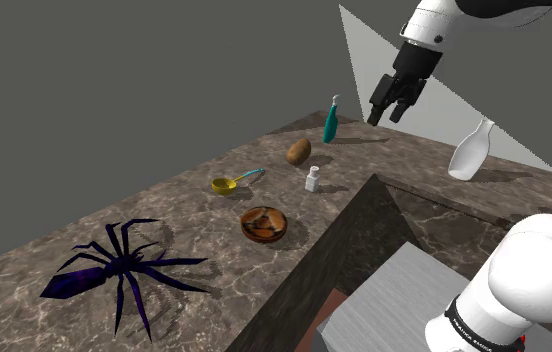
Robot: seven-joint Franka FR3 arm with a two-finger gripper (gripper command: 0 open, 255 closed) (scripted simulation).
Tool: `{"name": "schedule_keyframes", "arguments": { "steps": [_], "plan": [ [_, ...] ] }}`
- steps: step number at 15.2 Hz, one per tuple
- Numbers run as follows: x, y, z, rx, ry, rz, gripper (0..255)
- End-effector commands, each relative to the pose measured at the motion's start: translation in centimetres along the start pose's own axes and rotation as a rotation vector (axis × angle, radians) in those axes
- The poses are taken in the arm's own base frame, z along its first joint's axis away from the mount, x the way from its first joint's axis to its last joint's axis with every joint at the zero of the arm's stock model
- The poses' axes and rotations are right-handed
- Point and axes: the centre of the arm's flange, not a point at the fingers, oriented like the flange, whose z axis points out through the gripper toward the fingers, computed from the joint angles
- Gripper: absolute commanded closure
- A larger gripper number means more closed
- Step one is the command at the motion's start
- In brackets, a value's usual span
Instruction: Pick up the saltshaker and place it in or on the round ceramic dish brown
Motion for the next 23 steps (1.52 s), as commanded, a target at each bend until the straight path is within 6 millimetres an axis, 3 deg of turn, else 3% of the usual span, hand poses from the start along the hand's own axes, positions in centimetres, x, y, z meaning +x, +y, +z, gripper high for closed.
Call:
{"name": "schedule_keyframes", "arguments": {
  "steps": [1,23],
  "plan": [
    [0.0,0.0,0.0,0.0,0.0,0.0,0],
    [15.2,5.3,24.2,-0.149,-0.063,-0.245,0]
  ]
}}
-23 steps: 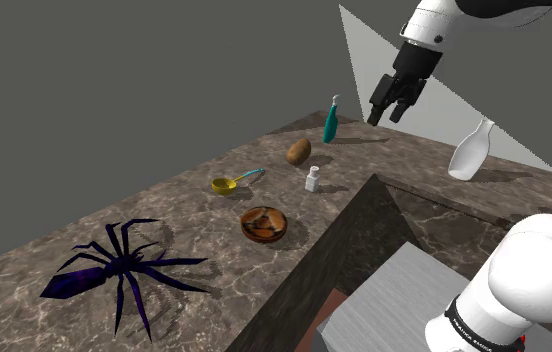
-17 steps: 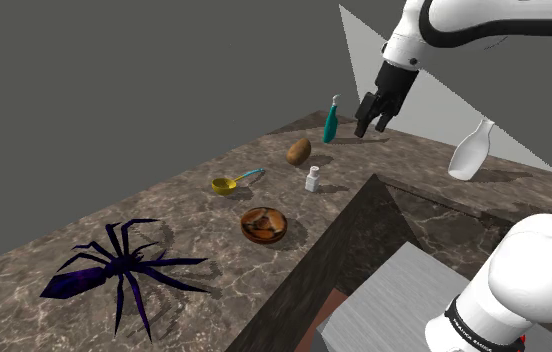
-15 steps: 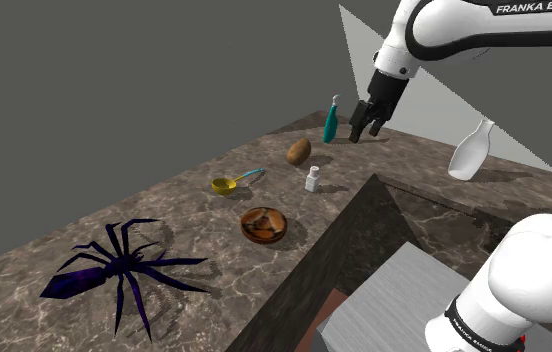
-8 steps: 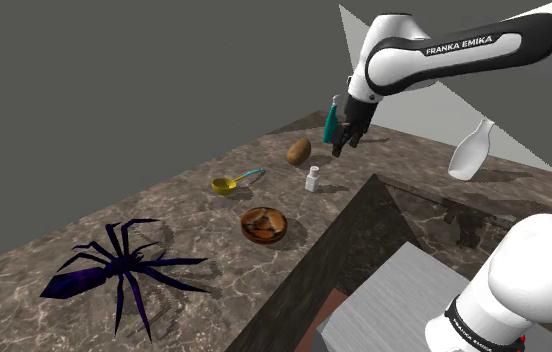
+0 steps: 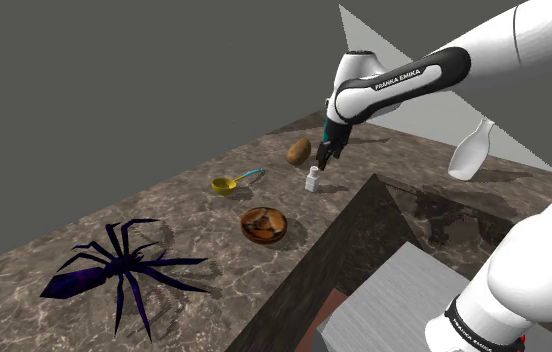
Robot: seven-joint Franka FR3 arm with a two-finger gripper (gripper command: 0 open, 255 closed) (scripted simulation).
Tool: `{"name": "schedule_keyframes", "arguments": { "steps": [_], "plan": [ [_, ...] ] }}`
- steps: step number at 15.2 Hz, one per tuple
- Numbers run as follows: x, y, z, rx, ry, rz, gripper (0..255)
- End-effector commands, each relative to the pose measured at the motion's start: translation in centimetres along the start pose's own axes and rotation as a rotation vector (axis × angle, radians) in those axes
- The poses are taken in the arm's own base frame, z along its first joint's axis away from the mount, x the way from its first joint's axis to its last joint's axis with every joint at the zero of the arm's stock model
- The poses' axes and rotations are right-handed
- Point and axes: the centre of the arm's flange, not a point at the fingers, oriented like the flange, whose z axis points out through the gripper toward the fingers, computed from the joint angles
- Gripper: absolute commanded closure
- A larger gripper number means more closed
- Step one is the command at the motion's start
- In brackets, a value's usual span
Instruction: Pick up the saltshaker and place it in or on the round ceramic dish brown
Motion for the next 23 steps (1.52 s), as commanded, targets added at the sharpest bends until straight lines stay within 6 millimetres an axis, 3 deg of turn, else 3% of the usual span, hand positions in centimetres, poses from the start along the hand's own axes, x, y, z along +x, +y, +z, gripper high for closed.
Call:
{"name": "schedule_keyframes", "arguments": {
  "steps": [1,5,12,20,21,23],
  "plan": [
    [1.6,0.3,2.3,-0.014,-0.005,-0.023,0],
    [3.9,1.1,5.9,-0.037,-0.014,-0.061,0],
    [3.8,1.3,9.9,-0.037,-0.014,-0.061,0],
    [3.8,1.3,9.9,-0.037,-0.014,-0.061,0],
    [3.8,1.3,9.9,-0.037,-0.014,-0.061,255],
    [3.8,1.3,9.9,-0.037,-0.014,-0.061,255]
  ]
}}
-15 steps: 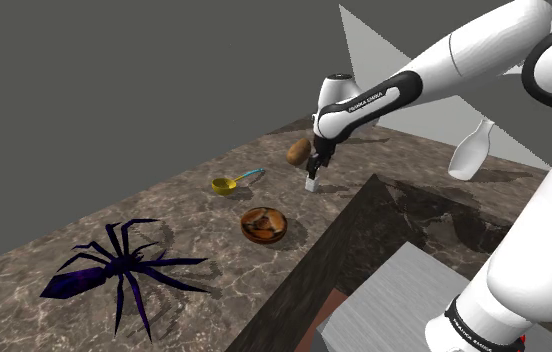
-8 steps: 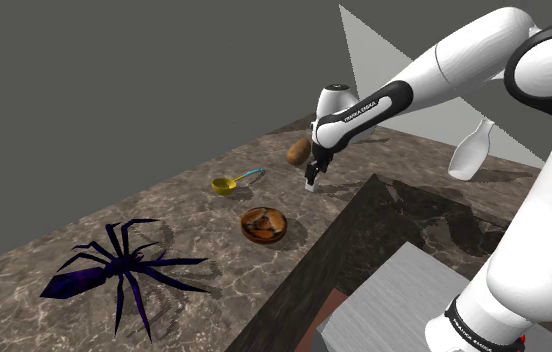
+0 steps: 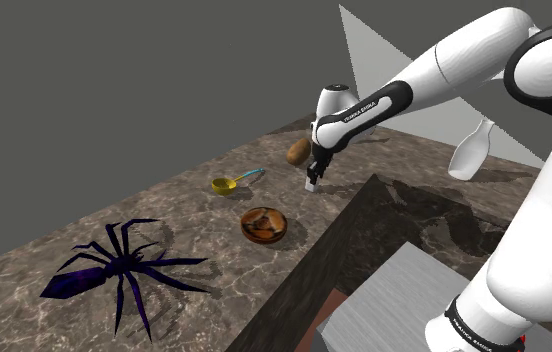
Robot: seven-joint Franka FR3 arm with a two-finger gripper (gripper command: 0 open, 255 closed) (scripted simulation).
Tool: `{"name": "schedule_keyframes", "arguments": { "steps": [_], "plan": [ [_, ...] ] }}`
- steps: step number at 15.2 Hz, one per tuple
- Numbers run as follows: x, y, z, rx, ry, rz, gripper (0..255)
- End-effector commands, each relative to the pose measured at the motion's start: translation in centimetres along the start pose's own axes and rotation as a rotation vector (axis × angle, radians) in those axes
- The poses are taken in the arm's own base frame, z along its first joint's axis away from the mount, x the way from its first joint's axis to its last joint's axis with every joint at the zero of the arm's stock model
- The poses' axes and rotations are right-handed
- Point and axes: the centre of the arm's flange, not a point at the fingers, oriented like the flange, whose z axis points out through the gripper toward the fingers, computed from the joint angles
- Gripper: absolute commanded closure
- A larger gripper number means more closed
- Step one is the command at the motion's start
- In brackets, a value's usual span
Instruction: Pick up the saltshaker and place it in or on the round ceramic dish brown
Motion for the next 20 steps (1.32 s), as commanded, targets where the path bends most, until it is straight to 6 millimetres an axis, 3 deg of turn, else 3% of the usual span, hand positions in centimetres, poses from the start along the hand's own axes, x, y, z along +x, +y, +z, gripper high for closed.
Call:
{"name": "schedule_keyframes", "arguments": {
  "steps": [1,7,20],
  "plan": [
    [0.0,0.0,0.0,0.0,-0.001,0.001,255],
    [0.0,0.0,0.0,0.0,-0.001,0.001,255],
    [0.6,0.8,-6.8,0.0,-0.001,0.001,255]
  ]
}}
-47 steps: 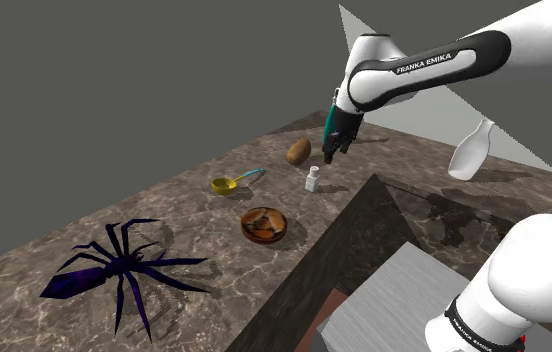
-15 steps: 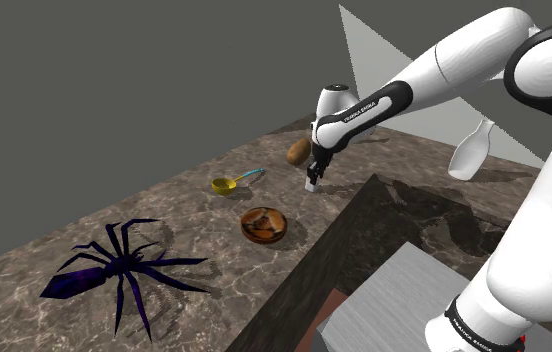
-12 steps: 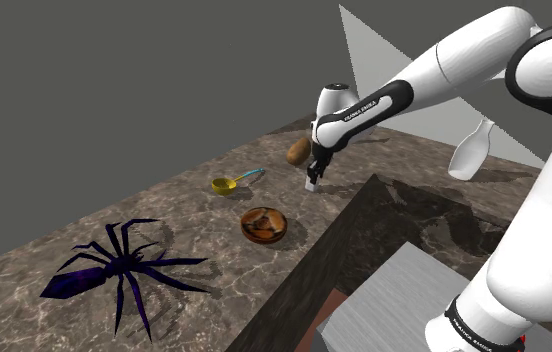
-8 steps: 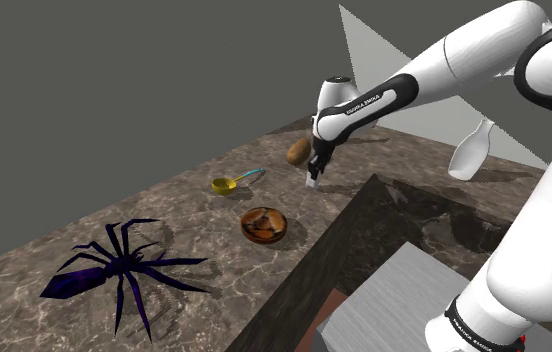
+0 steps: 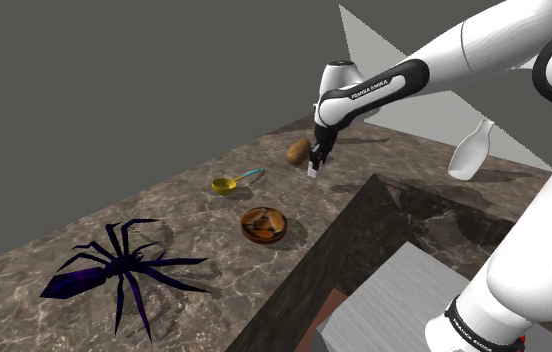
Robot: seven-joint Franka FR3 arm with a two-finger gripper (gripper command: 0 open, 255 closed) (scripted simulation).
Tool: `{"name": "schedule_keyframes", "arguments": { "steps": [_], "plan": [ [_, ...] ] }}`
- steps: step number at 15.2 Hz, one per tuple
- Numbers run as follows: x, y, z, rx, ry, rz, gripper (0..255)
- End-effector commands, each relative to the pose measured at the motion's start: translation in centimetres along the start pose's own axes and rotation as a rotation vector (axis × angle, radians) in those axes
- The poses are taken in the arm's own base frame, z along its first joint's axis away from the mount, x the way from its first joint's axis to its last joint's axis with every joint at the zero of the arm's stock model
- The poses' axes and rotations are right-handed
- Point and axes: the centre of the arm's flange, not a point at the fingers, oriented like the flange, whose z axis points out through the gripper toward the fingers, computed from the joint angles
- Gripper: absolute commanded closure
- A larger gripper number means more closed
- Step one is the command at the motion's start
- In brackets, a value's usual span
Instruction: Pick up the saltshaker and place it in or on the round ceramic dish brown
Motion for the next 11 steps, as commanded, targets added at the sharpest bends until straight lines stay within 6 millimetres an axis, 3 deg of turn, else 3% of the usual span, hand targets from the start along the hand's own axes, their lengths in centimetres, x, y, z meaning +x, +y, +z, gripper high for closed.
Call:
{"name": "schedule_keyframes", "arguments": {
  "steps": [1,11],
  "plan": [
    [0.1,0.2,-1.1,0.0,0.0,0.0,255],
    [0.5,0.7,-5.8,0.0,0.0,0.0,255]
  ]
}}
